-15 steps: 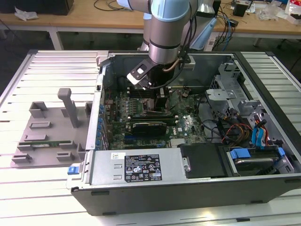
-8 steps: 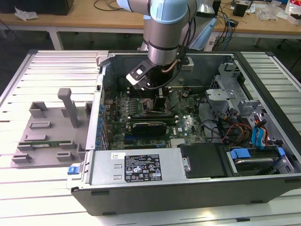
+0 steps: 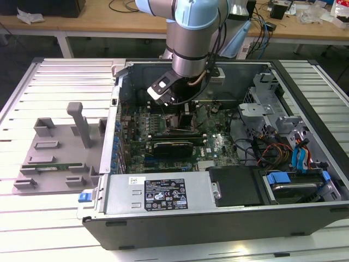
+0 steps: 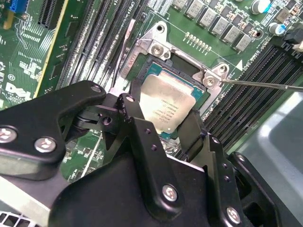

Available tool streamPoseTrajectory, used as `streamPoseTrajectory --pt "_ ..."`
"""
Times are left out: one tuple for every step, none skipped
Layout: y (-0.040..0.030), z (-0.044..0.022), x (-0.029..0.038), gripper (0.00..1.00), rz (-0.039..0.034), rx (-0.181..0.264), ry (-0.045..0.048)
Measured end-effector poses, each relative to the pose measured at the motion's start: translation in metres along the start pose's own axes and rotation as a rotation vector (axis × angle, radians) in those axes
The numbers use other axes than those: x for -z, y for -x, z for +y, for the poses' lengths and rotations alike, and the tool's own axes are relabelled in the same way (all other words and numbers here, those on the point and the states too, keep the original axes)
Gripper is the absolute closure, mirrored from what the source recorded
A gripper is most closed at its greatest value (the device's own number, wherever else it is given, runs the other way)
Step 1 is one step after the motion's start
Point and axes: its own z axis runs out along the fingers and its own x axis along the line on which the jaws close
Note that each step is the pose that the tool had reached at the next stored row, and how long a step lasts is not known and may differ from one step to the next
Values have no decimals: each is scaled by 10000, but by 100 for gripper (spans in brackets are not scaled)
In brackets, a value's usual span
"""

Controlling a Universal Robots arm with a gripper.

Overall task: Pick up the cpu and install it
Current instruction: 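Place the cpu into insertion slot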

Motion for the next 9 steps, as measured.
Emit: streamPoseTrajectory --pt "0 0 -7 45 0 0 0" --pt "-1 1 -8 45 3 0 2" --pt "-1 1 -8 45 3 -1 2" --pt "-1 1 -8 45 3 -1 3" --pt "-1 1 -8 45 2 -2 7" --pt "-3 2 -12 39 15 -1 10" --pt "-2 2 -10 39 10 -1 6" --pt "-1 1 -9 39 6 -2 3" --pt "-1 1 -8 39 5 -2 3"
